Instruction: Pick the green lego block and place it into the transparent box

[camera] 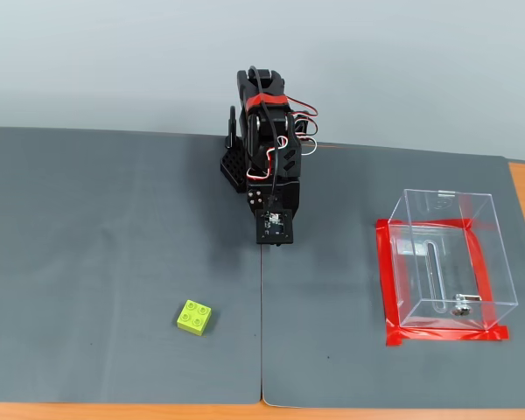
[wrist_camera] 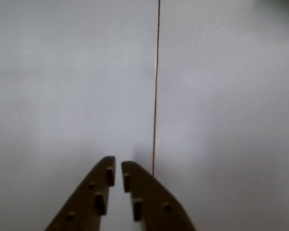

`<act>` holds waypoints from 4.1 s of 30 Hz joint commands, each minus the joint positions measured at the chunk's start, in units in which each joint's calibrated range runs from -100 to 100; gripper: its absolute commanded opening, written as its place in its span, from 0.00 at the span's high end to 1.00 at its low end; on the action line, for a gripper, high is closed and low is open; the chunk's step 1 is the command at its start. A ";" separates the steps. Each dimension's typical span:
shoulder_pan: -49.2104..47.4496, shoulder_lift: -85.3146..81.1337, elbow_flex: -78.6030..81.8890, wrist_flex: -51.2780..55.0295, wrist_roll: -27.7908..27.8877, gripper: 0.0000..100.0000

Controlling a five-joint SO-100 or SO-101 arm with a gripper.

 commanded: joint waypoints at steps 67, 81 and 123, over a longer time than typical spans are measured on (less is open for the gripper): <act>-0.11 -0.17 -1.58 0.24 0.07 0.98; -0.11 -0.09 -1.67 0.24 0.07 0.98; 13.55 66.30 -50.07 -16.78 -0.45 0.98</act>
